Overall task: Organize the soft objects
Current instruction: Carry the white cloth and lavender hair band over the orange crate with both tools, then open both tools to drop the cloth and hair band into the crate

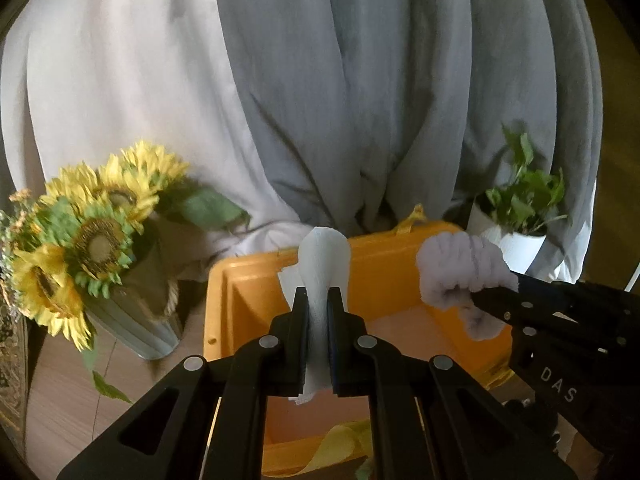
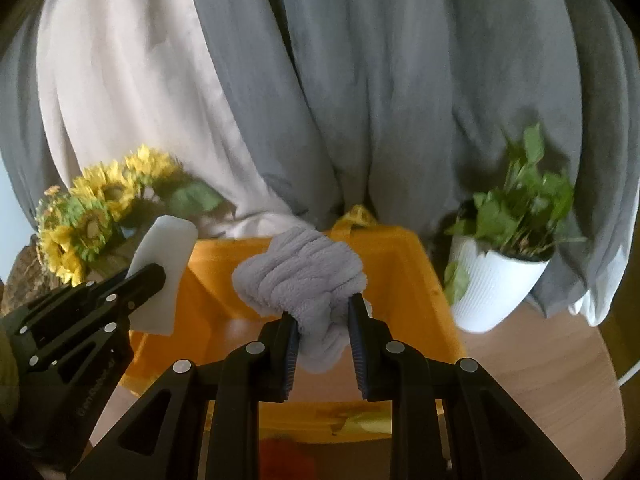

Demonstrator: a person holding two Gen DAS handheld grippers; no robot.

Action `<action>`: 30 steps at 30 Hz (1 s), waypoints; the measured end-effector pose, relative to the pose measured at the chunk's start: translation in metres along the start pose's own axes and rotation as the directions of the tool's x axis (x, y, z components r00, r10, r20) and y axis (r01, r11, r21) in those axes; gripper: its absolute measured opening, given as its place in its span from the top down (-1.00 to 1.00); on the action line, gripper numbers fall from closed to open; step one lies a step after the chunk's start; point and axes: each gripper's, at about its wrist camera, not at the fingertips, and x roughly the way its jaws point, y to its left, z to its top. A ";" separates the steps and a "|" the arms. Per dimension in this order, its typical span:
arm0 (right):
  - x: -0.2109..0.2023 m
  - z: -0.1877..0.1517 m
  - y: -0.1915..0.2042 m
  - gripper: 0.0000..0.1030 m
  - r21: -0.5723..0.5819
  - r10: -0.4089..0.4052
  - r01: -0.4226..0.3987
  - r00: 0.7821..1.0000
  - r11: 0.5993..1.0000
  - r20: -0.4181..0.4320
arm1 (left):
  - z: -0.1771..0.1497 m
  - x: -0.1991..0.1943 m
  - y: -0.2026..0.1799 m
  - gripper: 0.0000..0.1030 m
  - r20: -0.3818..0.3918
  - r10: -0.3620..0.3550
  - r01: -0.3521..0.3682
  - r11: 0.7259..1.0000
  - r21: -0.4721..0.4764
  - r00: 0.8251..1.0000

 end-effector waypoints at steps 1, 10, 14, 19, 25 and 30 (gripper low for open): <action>0.005 -0.002 -0.001 0.52 0.003 0.000 0.000 1.000 1.000 -0.020 | -0.001 0.003 0.000 0.80 -0.011 -0.002 0.002 1.000 0.002 1.000; 0.036 -0.016 -0.005 0.52 0.015 0.006 -0.004 0.989 1.000 -0.146 | -0.013 0.031 -0.003 0.72 -0.111 -0.023 0.026 0.999 0.022 0.994; 0.045 -0.017 -0.007 0.35 0.036 -0.001 0.008 0.983 0.999 -0.183 | -0.014 0.036 -0.002 0.48 -0.127 -0.028 0.030 0.999 0.017 0.991; 0.044 -0.016 -0.007 -0.02 0.041 -0.022 0.030 0.983 0.999 -0.180 | -0.015 0.037 -0.002 0.24 -0.132 -0.024 0.026 0.999 0.019 0.991; 0.033 -0.012 -0.011 -0.14 0.049 -0.028 0.037 0.987 0.998 -0.156 | -0.013 0.023 0.001 0.12 -0.105 -0.027 0.027 1.000 -0.005 0.994; 0.015 -0.009 -0.015 -0.14 0.068 -0.029 0.038 0.992 0.997 -0.123 | -0.006 -0.002 0.002 -0.01 -0.050 -0.023 0.022 1.000 -0.011 0.998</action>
